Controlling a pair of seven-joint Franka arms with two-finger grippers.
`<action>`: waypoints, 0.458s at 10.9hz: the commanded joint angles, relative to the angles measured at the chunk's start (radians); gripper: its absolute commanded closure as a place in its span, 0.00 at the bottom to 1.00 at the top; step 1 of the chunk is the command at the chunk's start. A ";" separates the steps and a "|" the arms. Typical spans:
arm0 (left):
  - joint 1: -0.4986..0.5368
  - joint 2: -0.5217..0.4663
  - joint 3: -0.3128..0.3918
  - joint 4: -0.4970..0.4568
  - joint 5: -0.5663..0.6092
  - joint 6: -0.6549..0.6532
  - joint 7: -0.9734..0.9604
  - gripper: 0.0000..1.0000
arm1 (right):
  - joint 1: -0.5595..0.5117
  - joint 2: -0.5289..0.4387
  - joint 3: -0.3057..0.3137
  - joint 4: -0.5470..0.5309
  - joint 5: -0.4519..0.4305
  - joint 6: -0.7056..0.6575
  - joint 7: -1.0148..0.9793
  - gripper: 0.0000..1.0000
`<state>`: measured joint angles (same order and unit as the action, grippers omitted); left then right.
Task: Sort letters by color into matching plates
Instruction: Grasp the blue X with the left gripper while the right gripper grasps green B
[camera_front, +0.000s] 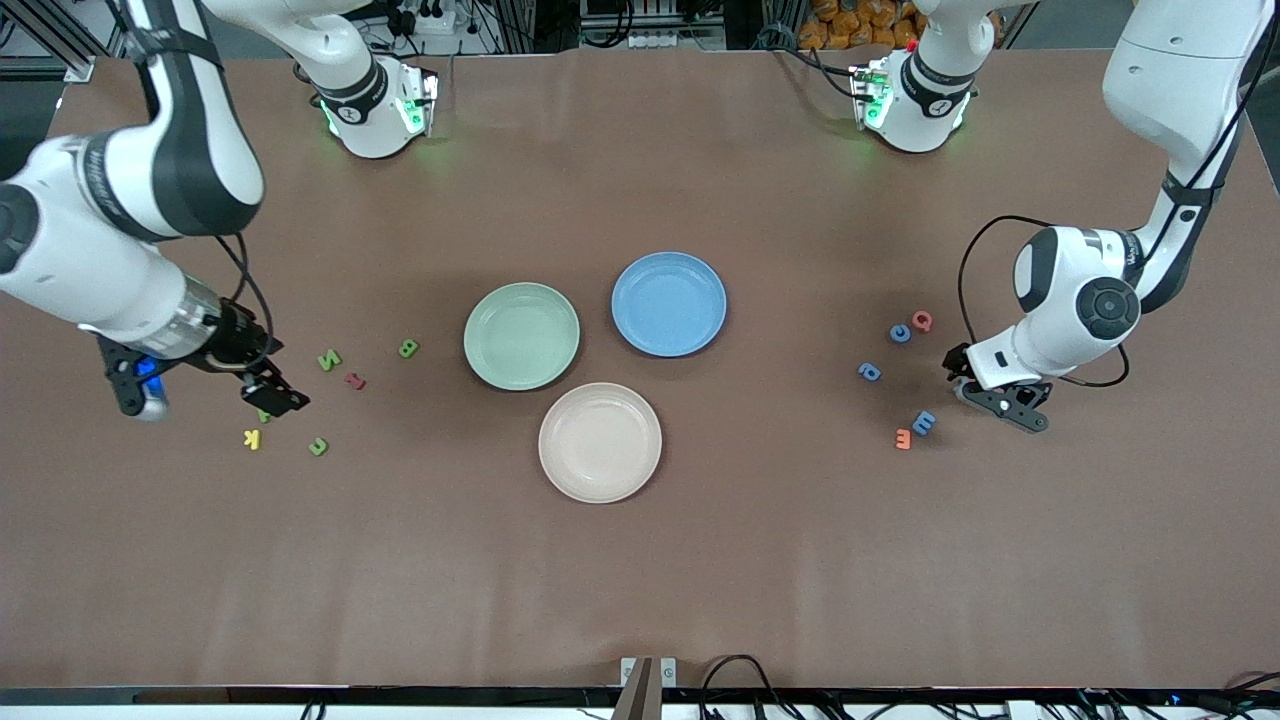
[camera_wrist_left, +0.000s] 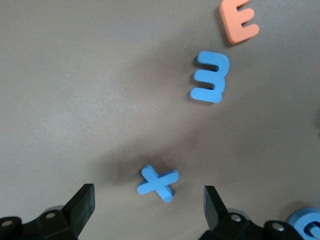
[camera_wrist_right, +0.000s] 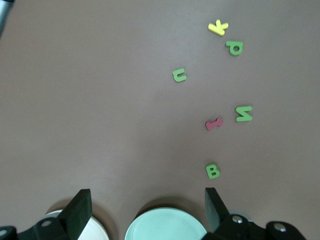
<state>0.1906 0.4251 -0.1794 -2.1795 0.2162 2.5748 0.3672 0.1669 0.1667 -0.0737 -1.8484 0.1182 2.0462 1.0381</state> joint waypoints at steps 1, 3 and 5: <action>0.016 0.007 -0.009 -0.016 -0.004 0.033 0.001 0.04 | 0.028 0.010 -0.001 -0.165 0.024 0.180 0.034 0.00; 0.020 0.012 -0.009 -0.016 -0.004 0.047 0.003 0.04 | 0.042 0.030 0.003 -0.245 0.027 0.271 0.034 0.00; 0.029 0.023 -0.009 -0.017 -0.004 0.067 0.004 0.06 | 0.046 0.046 0.005 -0.308 0.104 0.349 0.034 0.00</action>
<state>0.1981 0.4376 -0.1799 -2.1881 0.2160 2.6062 0.3671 0.2037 0.2160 -0.0717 -2.0847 0.1496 2.3175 1.0557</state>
